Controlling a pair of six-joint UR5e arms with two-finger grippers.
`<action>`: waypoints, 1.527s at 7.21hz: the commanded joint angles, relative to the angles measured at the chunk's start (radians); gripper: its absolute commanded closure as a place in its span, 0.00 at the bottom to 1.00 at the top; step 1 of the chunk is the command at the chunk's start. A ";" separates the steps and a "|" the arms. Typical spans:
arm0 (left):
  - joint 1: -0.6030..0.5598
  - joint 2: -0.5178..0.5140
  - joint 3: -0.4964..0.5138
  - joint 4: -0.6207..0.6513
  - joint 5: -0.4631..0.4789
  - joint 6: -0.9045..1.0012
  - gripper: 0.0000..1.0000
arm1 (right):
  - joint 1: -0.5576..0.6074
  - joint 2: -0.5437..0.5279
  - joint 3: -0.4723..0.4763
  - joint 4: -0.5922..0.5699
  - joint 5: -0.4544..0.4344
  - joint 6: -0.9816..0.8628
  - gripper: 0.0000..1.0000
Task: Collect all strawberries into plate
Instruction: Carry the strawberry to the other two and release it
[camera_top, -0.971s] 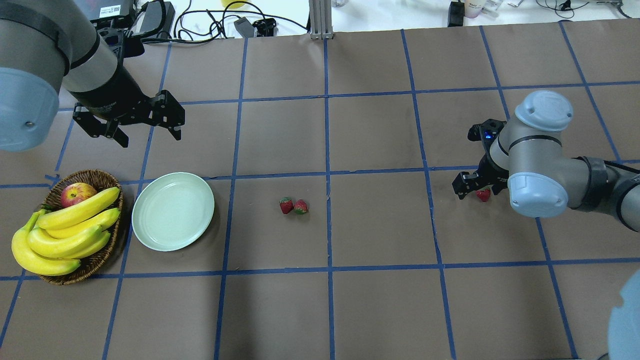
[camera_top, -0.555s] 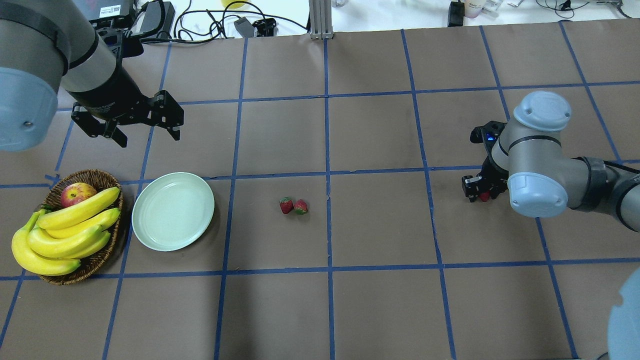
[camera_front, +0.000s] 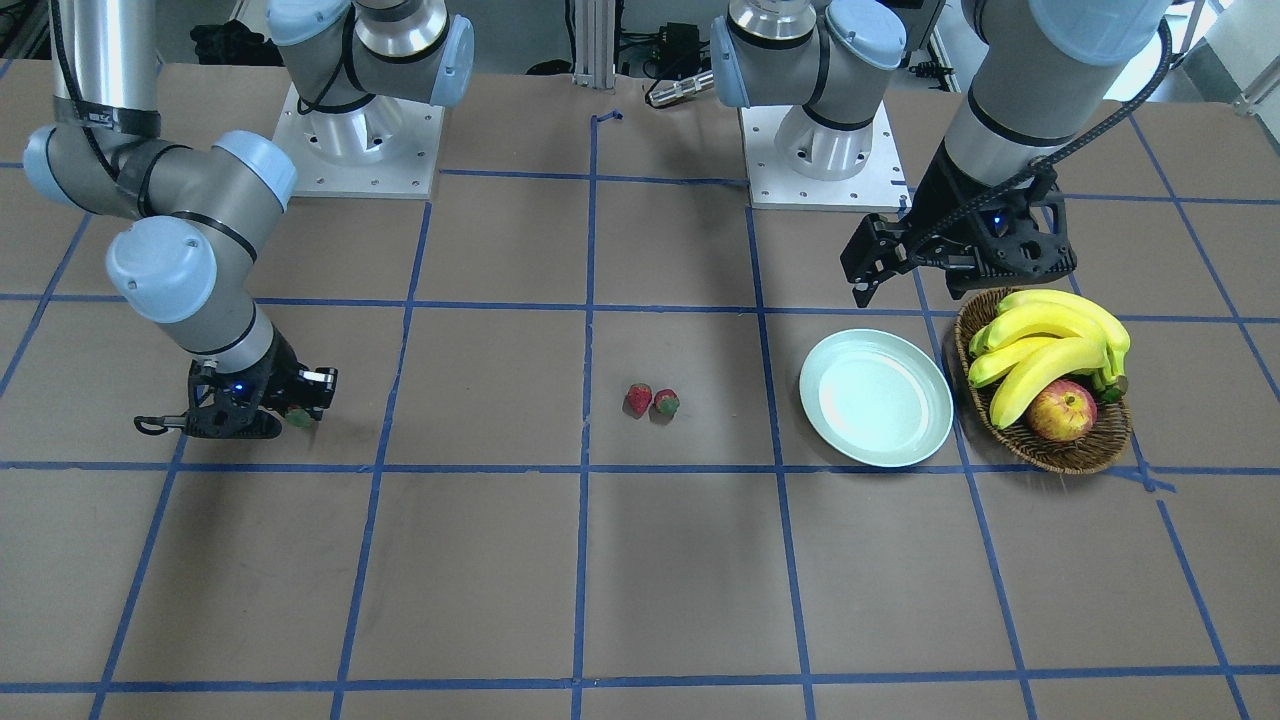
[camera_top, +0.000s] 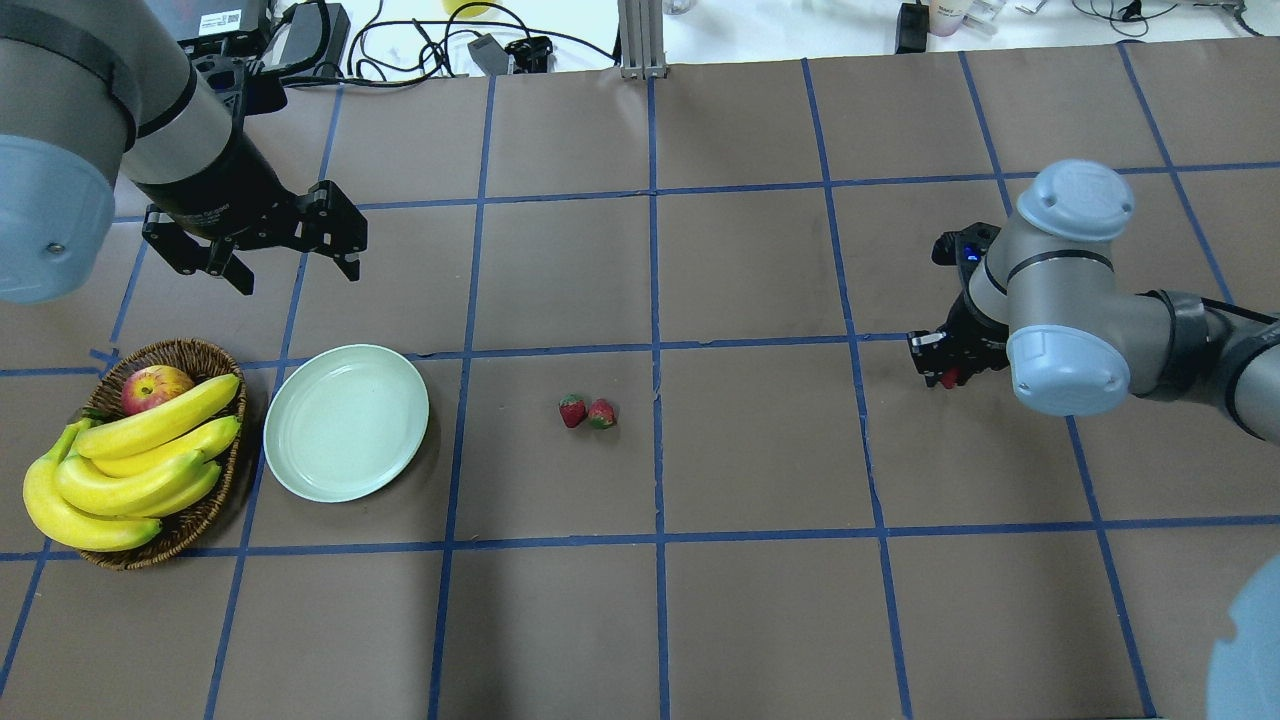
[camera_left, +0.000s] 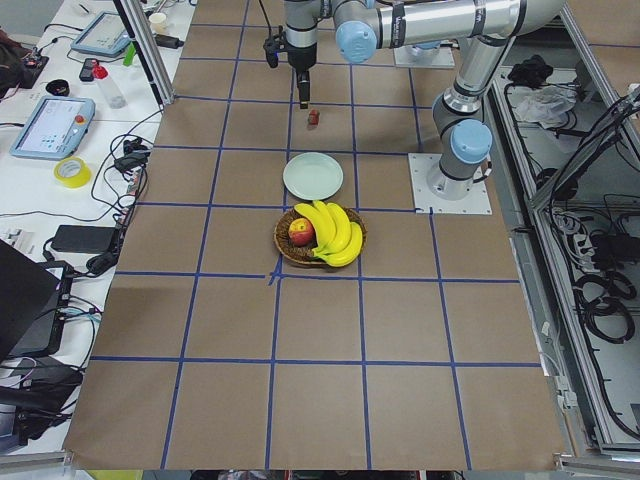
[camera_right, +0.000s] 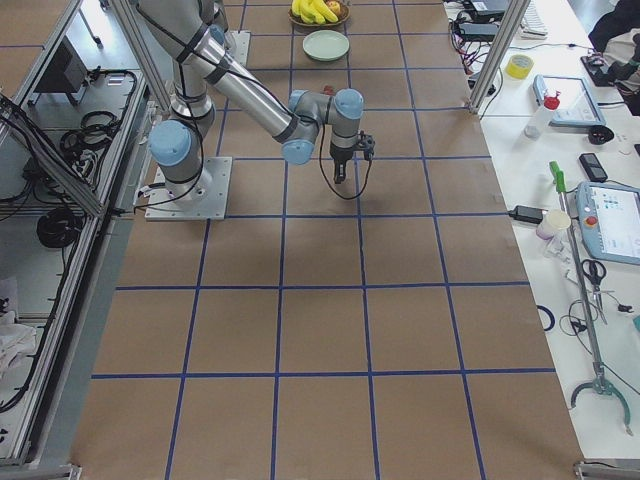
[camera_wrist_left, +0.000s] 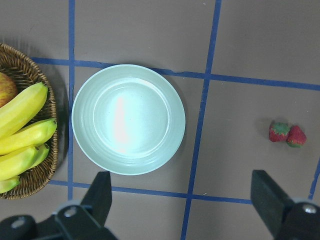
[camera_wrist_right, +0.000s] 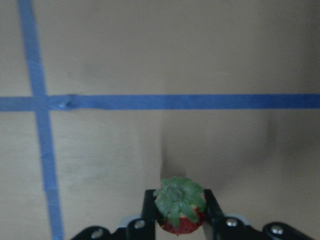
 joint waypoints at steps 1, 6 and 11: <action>0.000 0.000 0.000 0.000 0.002 0.000 0.00 | 0.194 0.043 -0.157 0.144 0.052 0.290 1.00; 0.000 0.000 0.000 -0.001 0.000 0.000 0.00 | 0.510 0.338 -0.553 0.141 0.272 0.764 1.00; 0.001 0.000 0.000 -0.001 0.000 0.000 0.00 | 0.522 0.340 -0.493 0.217 0.378 0.743 0.87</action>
